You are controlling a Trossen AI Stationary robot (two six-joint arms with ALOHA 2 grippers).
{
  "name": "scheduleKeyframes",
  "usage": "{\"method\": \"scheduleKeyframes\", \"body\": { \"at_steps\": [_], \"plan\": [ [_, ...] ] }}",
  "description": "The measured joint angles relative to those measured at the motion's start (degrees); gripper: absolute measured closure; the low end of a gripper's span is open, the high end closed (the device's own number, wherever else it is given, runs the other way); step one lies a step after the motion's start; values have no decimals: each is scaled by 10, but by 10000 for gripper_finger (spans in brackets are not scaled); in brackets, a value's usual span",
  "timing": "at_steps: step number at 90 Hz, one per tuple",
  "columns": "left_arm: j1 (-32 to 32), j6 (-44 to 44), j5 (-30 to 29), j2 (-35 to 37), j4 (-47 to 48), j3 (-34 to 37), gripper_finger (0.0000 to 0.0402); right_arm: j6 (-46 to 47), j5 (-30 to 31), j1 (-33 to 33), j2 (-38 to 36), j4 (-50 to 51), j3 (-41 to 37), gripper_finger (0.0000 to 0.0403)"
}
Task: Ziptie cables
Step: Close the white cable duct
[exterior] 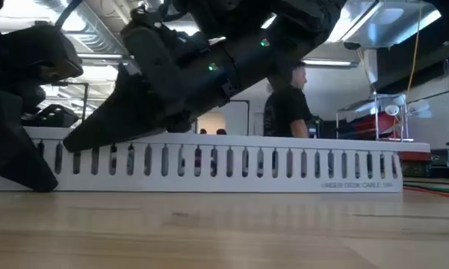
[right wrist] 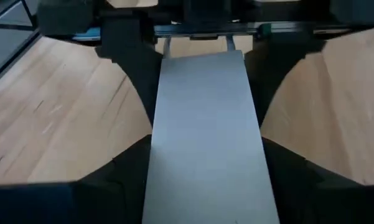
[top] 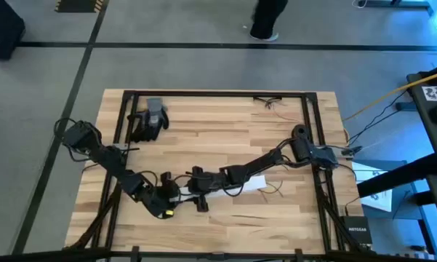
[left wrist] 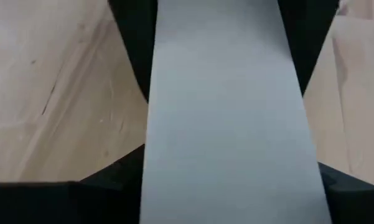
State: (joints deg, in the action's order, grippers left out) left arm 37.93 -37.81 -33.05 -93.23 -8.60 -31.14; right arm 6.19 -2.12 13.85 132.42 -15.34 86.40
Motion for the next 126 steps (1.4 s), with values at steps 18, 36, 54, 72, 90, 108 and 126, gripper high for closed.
{"method": "scheduleKeyframes", "body": {
  "at_steps": [18, 36, 54, 72, 90, 108, 126],
  "plan": [
    [-6, 0, 5, 0, -5, 0, 143, -16, 11, -1, 0, 30, 10, 173],
    [-29, -7, 47, 11, 8, -10, 103, -21, 9, -4, 6, 32, 13, 173],
    [-22, -23, 65, 84, 155, -56, 97, -20, 10, -4, 4, 51, 13, 173],
    [29, -90, 42, 162, 290, -71, 96, -20, 10, -4, 4, 55, 12, 173],
    [93, -171, -30, 169, 306, -31, 96, -19, -1, -4, 4, 55, 11, 173],
    [108, -165, -40, 169, 212, 12, 96, -21, -8, -4, 4, 56, 10, 173],
    [108, -144, -22, 181, 186, 18, 96, -21, -9, -3, 5, 55, 9, 173]
  ]
}}
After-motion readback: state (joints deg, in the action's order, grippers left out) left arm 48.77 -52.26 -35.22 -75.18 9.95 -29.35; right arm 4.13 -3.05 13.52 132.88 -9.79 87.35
